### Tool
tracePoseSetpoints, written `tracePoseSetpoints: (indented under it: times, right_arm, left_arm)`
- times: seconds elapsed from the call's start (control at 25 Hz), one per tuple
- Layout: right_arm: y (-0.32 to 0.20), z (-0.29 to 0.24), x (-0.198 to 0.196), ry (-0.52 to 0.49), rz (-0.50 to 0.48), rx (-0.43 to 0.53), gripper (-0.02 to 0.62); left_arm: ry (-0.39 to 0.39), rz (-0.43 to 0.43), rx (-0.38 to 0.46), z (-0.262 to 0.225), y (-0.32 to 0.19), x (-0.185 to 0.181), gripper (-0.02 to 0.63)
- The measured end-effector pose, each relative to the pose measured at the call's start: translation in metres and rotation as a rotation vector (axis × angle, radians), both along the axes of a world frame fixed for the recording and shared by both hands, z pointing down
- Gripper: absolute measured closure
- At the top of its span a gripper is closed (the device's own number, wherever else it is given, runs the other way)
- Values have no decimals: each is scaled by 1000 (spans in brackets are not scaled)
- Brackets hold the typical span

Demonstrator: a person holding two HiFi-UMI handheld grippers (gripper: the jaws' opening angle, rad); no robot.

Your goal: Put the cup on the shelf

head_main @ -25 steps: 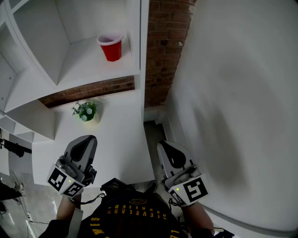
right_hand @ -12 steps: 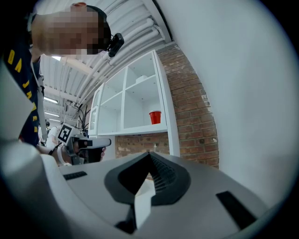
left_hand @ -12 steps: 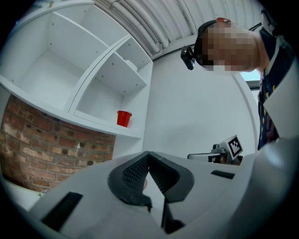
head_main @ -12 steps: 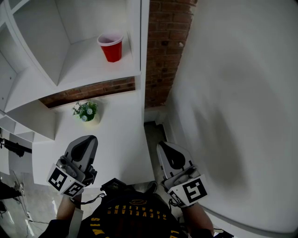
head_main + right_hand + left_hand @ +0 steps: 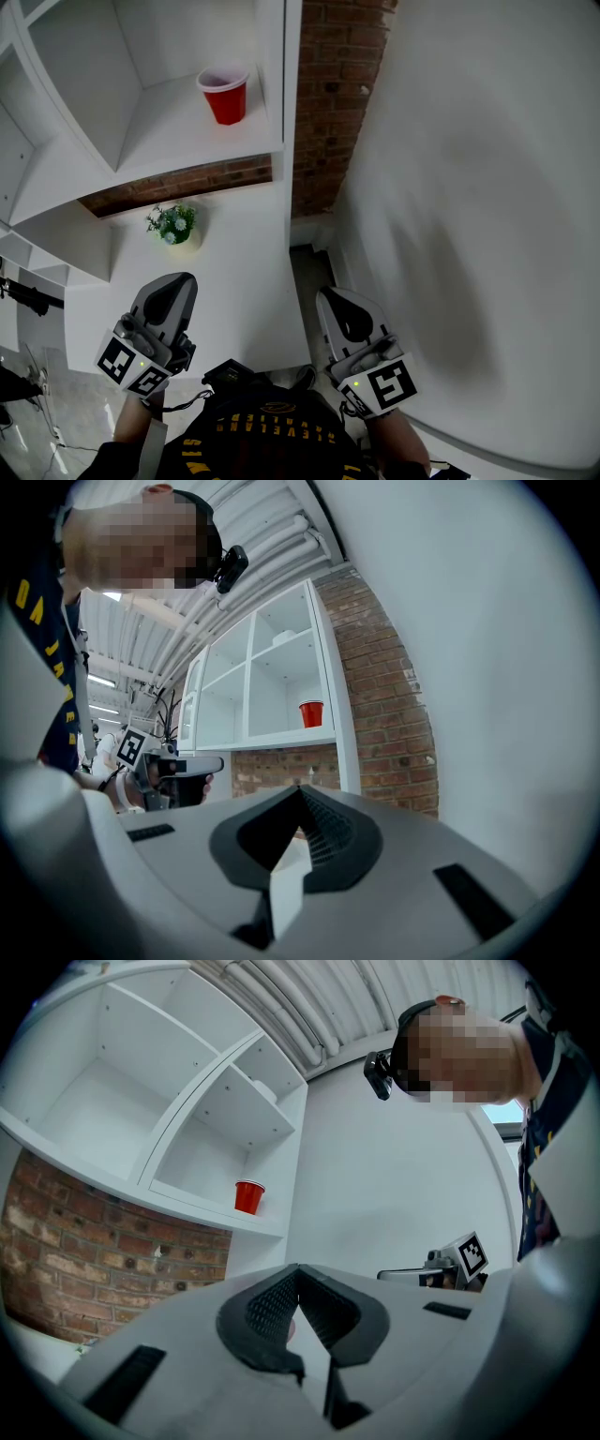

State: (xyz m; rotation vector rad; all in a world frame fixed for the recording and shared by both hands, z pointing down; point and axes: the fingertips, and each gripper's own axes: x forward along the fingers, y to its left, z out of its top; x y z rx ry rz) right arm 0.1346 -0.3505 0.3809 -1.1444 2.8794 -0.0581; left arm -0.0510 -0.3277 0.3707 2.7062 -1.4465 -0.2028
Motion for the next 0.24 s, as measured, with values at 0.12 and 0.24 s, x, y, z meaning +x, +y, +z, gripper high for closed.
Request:
tracePoseSetpoints:
  times: [0.12,0.24]
  right_arm:
    - [1,0,0,2,-2,-3,598]
    - [3,1,0,2,-3,-6,598]
  left_arm:
    - [-1,0,1,-1,0,0,604]
    - [-5,0,3,-2,1,-1,604]
